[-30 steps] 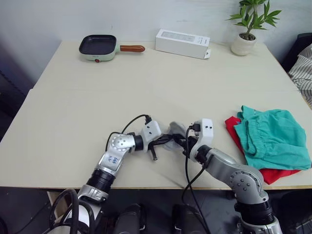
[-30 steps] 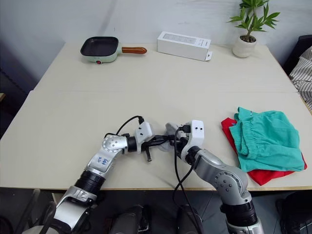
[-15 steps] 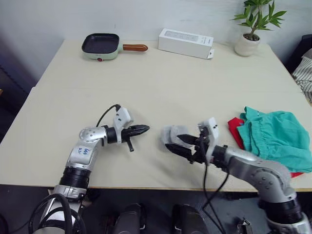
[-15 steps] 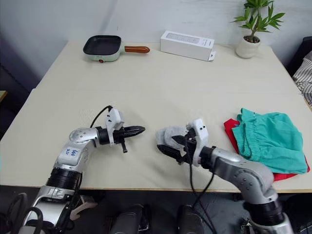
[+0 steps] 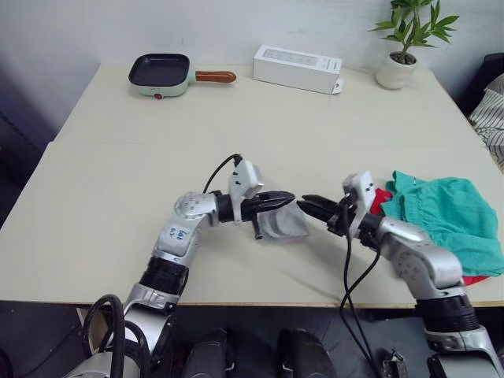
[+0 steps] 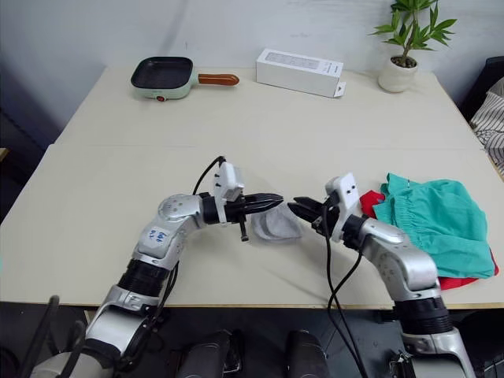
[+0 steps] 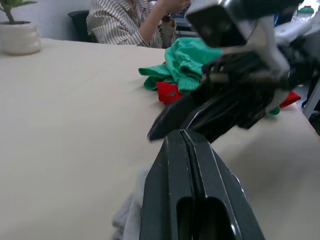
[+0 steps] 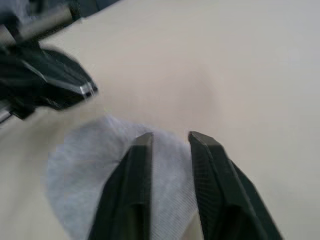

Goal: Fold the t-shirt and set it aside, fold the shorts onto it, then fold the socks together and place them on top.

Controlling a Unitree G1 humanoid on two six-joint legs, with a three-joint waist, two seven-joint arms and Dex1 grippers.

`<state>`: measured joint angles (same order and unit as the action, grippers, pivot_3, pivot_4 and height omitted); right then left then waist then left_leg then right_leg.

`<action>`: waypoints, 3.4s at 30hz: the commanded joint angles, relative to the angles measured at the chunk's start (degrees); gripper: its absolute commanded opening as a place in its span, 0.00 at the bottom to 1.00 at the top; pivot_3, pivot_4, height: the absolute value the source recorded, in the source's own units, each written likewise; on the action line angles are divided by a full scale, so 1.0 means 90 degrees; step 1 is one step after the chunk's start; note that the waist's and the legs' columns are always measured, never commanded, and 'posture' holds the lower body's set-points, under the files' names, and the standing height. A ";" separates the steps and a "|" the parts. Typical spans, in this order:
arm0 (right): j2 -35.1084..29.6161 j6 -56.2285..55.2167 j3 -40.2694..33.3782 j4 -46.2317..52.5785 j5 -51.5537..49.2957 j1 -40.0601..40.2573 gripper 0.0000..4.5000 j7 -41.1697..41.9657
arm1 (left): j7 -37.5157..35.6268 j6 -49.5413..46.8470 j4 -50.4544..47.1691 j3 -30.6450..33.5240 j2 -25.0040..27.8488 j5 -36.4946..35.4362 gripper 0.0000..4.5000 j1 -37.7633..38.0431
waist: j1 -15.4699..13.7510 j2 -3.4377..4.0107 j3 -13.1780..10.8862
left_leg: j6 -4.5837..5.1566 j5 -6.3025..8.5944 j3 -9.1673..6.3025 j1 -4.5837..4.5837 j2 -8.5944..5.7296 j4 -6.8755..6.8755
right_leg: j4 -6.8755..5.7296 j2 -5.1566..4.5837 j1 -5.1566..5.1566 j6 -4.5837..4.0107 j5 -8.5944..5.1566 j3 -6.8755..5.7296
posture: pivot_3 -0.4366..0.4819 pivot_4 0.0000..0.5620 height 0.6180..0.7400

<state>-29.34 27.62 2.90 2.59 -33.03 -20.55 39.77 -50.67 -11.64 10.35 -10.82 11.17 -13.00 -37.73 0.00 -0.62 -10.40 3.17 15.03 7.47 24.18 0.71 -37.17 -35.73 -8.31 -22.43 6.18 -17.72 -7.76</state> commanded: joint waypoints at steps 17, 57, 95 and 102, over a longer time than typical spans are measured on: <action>0.0337 -0.1297 0.0093 -0.0342 0.0869 0.0593 0.01 0.1251 | 0.0705 -0.0060 0.0474 -0.0653 0.0213 0.1164 0.00 0.0654 | -0.0009 0.0002 0.0002 | 0.0000 0.0002 -0.0027 -0.0010 -0.0001 -0.0010 | -0.0001 -0.0021 0.0022 0.0000 0.0000 0.0019 | 0.48 0.27 1.00; -0.1022 0.4144 0.0079 -0.2390 -0.0006 -0.1938 0.67 0.2292 | 0.0544 0.0584 0.0837 -0.0492 0.0305 0.1073 0.00 0.0696 | 0.0026 0.0011 -0.0002 | -0.0009 0.0035 -0.0055 -0.0085 0.0012 0.0003 | 0.0026 -0.0030 0.0104 -0.0019 -0.0005 0.0008 | 0.48 0.27 1.00; -0.5342 0.3576 -0.1532 -0.2589 -0.0468 -0.1261 0.01 0.4860 | -0.0997 -0.1000 -0.2739 0.0797 0.1493 -0.1882 1.00 0.0961 | 0.0010 0.0068 -0.0039 | 0.0030 0.0046 -0.0040 -0.0009 -0.0009 -0.0012 | 0.0121 -0.0018 0.0092 0.0019 0.0015 -0.0012 | 0.48 0.27 1.00; -0.5253 0.2029 -0.0088 -0.5595 0.1476 -0.2671 0.01 0.5175 | -0.0858 -0.1114 -0.2976 0.0912 0.1831 -0.1798 1.00 0.1236 | 0.0054 0.0091 -0.0052 | -0.0014 0.0046 -0.0015 -0.0016 -0.0002 -0.0008 | 0.0122 -0.0017 0.0078 0.0014 0.0022 0.0015 | 0.48 0.27 1.00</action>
<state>-76.62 48.69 1.66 -44.21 -22.48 -42.75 85.72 -58.92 -22.02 -14.38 -3.23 27.20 -29.10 -26.53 0.48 0.19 -10.87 3.19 15.33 7.41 24.06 0.69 -37.23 -34.71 -8.44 -21.84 6.31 -17.52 -7.60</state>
